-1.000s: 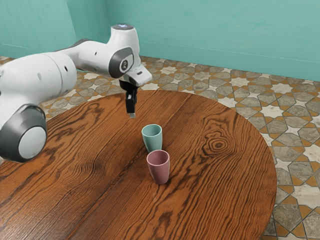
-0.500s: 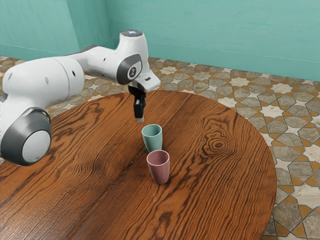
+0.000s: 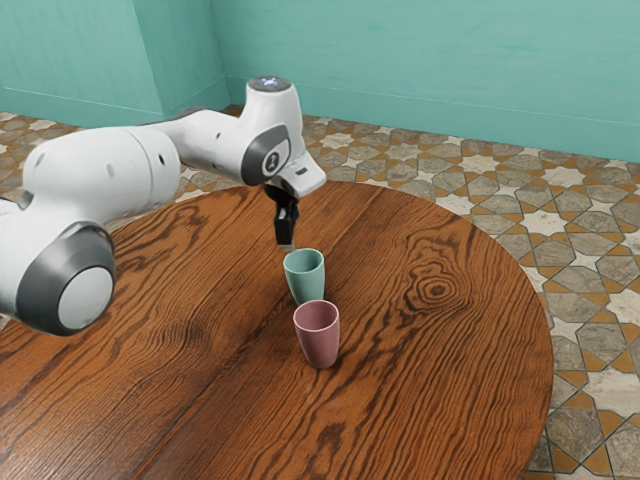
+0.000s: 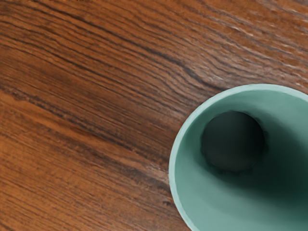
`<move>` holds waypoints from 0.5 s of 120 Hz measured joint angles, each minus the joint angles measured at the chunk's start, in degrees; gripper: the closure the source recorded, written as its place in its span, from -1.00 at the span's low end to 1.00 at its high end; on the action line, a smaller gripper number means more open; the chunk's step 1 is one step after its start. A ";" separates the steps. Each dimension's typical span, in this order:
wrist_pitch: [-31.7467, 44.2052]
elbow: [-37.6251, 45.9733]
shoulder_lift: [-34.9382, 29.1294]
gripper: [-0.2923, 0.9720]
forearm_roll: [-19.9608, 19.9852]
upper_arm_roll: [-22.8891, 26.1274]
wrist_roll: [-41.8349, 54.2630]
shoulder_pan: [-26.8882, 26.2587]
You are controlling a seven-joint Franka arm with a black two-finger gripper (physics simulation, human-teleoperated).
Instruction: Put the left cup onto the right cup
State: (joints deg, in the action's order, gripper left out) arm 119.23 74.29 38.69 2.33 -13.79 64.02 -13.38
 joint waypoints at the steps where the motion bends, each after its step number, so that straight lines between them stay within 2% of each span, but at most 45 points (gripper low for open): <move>1: 0.10 0.00 0.03 -0.54 0.00 0.00 0.03 0.00; 32: 3.19 0.02 0.79 -0.54 0.18 0.00 1.07 -0.07; 60: 4.72 0.09 0.74 -0.54 2.77 0.00 1.64 -0.15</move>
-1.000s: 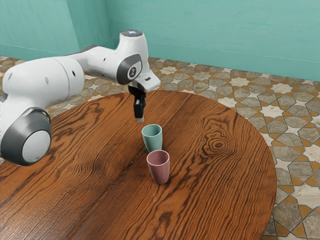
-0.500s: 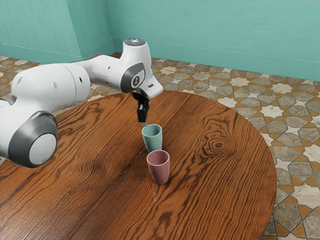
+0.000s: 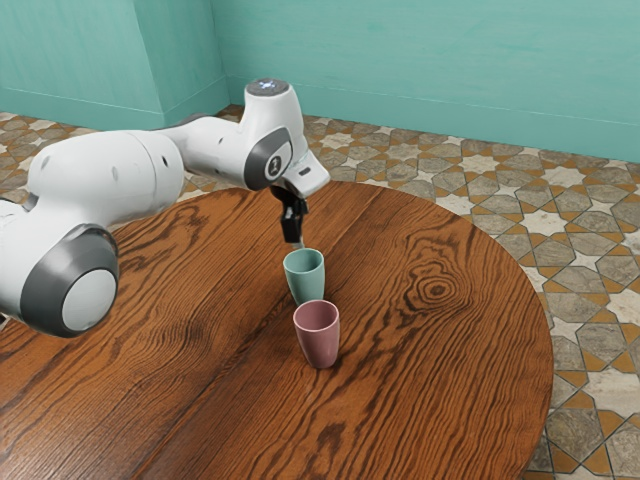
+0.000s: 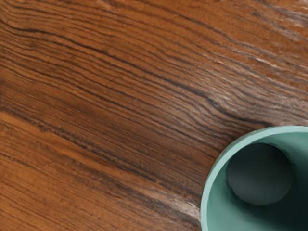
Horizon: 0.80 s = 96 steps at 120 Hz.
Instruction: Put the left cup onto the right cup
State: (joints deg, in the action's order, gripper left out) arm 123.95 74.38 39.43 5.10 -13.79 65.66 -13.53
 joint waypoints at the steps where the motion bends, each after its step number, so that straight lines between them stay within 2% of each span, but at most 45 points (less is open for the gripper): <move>1: 0.02 0.00 0.01 -0.54 0.10 0.00 0.01 0.00; 38: -0.31 0.75 -0.38 -0.54 2.02 0.00 0.32 -0.18; 80: -0.53 1.56 0.81 -0.53 2.48 0.00 0.34 -0.16; 96: -0.54 2.07 0.92 -0.33 2.37 0.00 0.34 0.11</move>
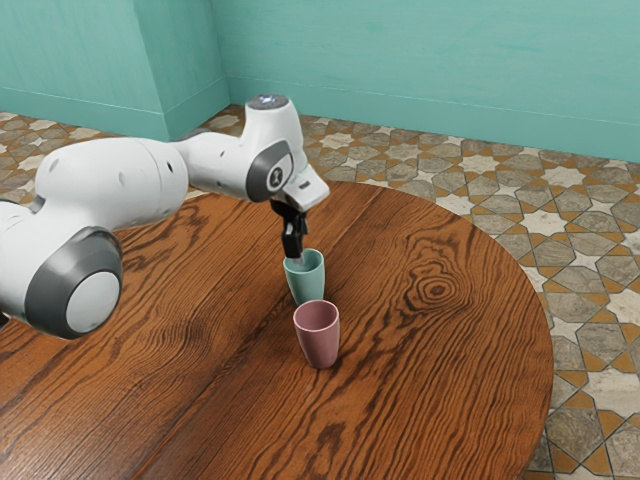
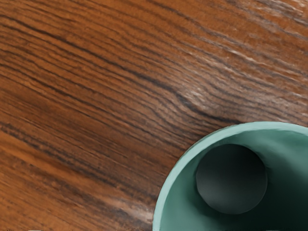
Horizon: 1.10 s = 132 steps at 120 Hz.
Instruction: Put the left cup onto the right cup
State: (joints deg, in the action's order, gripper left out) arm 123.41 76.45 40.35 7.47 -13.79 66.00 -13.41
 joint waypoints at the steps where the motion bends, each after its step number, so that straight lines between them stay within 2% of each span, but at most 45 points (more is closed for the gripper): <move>1: 0.00 0.07 -0.01 -0.31 -0.01 0.00 0.00 0.02; 20: 0.07 0.77 -0.03 -0.01 -0.08 0.00 0.01 0.28; 40: 0.24 0.92 -0.06 0.19 0.23 0.05 0.02 0.31; 76: 0.39 1.20 -0.22 0.56 4.20 0.04 0.04 0.38; 99: 0.47 1.69 -0.36 0.66 6.39 0.05 -0.08 0.40; 132: 0.21 1.75 -1.20 0.69 6.89 0.00 -0.61 0.41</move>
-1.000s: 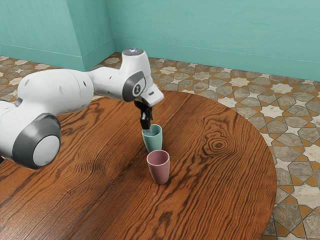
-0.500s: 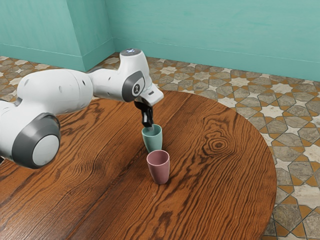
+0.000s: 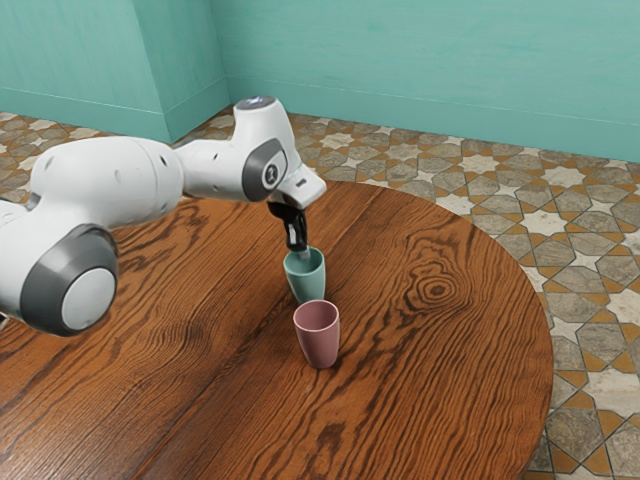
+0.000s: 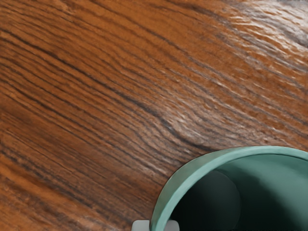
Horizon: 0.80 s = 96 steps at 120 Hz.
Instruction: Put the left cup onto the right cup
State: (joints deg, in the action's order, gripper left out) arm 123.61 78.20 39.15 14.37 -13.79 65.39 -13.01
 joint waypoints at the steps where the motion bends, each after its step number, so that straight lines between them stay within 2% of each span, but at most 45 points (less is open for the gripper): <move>1: -0.02 0.03 -0.06 0.69 0.00 0.00 -0.02 0.00; 96: -2.09 4.17 -11.30 0.70 -2.78 0.00 -1.61 -2.16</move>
State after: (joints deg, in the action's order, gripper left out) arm 121.52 82.38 27.84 11.59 -13.79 63.79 -15.17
